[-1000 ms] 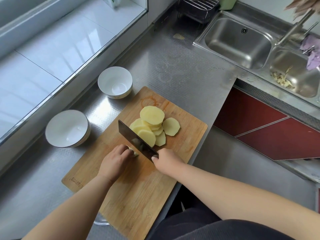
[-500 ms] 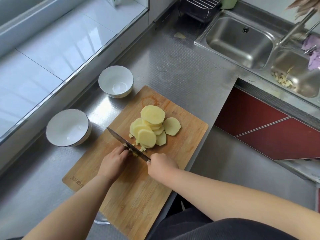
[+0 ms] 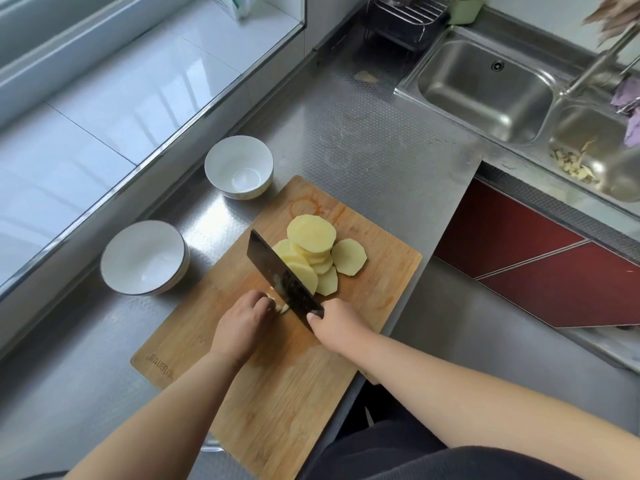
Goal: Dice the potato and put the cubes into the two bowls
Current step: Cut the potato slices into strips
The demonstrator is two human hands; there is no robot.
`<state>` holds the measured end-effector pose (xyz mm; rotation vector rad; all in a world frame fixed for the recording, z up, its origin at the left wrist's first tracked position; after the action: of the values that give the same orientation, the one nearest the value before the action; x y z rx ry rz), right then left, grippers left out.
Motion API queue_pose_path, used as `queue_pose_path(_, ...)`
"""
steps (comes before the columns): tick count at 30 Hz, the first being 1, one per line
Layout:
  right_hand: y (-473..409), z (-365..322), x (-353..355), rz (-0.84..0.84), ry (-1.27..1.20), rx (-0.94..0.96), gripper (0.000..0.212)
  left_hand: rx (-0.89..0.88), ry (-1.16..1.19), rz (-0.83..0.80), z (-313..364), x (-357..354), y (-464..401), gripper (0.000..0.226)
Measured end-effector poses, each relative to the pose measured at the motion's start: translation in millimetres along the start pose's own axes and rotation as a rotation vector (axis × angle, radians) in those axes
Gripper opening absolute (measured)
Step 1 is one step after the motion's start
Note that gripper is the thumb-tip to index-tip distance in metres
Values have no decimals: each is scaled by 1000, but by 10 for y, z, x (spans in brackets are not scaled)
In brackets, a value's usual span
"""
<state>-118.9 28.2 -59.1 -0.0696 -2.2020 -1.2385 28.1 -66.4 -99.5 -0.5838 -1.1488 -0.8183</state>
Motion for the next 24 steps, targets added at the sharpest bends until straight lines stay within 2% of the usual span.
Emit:
queue_pose_path(5,47,-23,172,43,13,44,30,30,12,140,85,105,-85,28)
queue_pose_path(9,93,9,183,24,-2,35,31,-121,-76,293,242,295,-169,34)
queue_pose_path(11,108,36,152,2,-35,22,31,-135,-84,272,251,326,-215,32)
queue_pose_path(14,117,89,151,-12,-103,-11,33,-185,-88,145,223,226,-208,23)
queue_pose_path(16,118,106,192,-1,-108,-8,35,-183,-95,94,193,217,-160,33)
queue_pose_path(18,129,112,239,11,-75,13,31,-16,-20,191,105,372,-153,32)
queue_pose_path(21,155,110,203,-18,3,42,25,397,208,470,-156,732,-151,22)
queue_pose_path(22,163,107,161,-33,34,50,26,453,252,540,-225,841,-169,24)
queue_pose_path(24,160,96,44,-65,102,71,29,446,265,591,-295,986,-239,24)
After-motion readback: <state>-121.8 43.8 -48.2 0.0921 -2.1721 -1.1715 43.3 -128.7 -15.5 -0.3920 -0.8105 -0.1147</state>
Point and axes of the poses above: each hand's wrist, its own y-axis away from the middle knuckle, its own x-axis out of the back of the hand, z = x × y, the point moved 6 cm from there along -y, towards the middle knuckle, and after that the axes turned 4 degrees about -x, right-handed, at the moved point
